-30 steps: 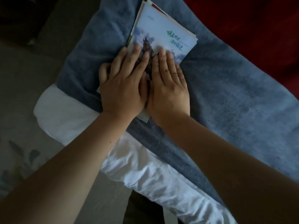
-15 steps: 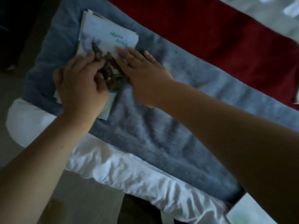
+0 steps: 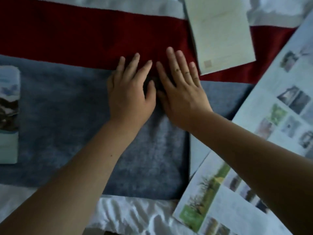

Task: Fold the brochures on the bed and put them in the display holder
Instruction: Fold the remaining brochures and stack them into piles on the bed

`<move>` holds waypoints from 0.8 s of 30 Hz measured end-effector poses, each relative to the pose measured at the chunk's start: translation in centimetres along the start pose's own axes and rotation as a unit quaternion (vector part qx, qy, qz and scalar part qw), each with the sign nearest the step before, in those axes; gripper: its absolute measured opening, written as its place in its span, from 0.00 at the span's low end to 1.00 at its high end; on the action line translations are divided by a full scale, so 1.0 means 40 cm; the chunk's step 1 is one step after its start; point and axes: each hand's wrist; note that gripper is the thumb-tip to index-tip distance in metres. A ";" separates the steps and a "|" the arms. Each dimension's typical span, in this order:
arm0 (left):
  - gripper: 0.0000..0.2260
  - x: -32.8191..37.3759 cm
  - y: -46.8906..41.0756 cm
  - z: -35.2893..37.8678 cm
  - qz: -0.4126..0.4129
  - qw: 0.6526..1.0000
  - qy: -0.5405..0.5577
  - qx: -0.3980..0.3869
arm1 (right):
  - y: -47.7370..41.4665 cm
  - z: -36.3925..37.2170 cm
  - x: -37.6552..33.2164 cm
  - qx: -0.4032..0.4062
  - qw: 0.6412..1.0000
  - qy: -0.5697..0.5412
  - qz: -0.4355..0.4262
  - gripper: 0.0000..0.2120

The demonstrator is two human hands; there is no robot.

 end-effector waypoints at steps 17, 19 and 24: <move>0.29 0.390 -0.055 0.097 0.011 0.996 -0.026 -0.085 | 0.199 -0.080 0.303 0.027 0.977 -0.147 0.152 0.28; 0.29 0.395 -0.038 0.108 0.027 0.995 -0.048 -0.078 | 0.233 -0.074 0.315 0.030 0.981 -0.137 0.137 0.28; 0.28 0.432 0.057 0.124 0.083 0.988 -0.079 -0.099 | 0.340 -0.059 0.358 0.053 0.980 -0.121 0.149 0.28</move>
Point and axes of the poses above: each hand's wrist, its own y-axis away from the middle knuckle, its own z-axis out of the palm, x = y × z, and after that the axes turned 11 degrees about -y, right-handed
